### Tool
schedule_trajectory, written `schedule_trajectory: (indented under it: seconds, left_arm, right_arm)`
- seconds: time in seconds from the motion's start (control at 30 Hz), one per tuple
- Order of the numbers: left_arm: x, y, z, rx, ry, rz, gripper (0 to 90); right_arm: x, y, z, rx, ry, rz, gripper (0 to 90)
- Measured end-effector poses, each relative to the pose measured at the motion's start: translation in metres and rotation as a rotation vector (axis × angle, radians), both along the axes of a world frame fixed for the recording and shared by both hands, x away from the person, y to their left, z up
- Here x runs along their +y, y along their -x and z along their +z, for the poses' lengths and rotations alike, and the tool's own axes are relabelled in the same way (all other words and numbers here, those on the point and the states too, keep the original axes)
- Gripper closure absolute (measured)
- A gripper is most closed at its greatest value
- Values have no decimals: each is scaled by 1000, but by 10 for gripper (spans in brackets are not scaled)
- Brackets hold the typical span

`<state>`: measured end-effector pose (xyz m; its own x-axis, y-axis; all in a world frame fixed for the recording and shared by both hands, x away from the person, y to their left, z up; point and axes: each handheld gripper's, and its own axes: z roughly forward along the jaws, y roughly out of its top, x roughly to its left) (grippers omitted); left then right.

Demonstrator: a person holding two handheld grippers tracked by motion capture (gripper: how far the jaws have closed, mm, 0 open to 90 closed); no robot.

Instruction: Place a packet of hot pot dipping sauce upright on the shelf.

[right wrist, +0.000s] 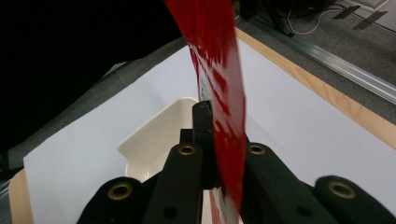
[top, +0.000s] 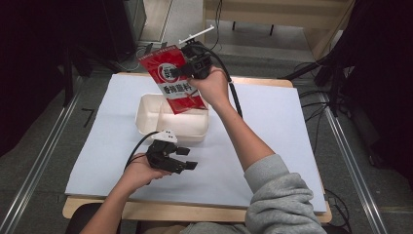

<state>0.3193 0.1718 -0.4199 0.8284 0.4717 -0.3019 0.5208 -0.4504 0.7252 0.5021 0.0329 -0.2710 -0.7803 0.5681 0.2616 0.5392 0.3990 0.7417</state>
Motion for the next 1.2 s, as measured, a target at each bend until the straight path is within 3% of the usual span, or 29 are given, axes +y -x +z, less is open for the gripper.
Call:
schedule_trajectory:
  seconds: [0.2,0.37,0.43,0.53,0.7,0.87,1.0,1.2]
  left_arm:
    - [0,-1,0,3,5,-1,354]
    - [0,-1,1,1,9,-3,354]
    - [0,-1,0,2,4,-6,354]
    - [1,-1,0,5,7,-3,354]
    - [-2,0,-1,8,0,-9,355]
    - [-1,-1,0,13,23,-12,354]
    - [-1,-2,-1,21,18,-8,354]
    - [-2,-3,-1,22,24,-7,356]
  right_arm:
    - [13,-5,-14,3,4,7,900]
    - [22,-10,-38,18,36,-5,900]
    - [22,-9,-47,6,22,-6,900]
    - [19,-11,-51,17,-6,-12,900]
    - [12,-15,-51,17,8,-16,900]
    - [-5,-19,-60,62,-69,-24,900]
    - [-19,-22,-66,77,-97,-33,900]
    - [-31,-20,-78,89,13,-54,881]
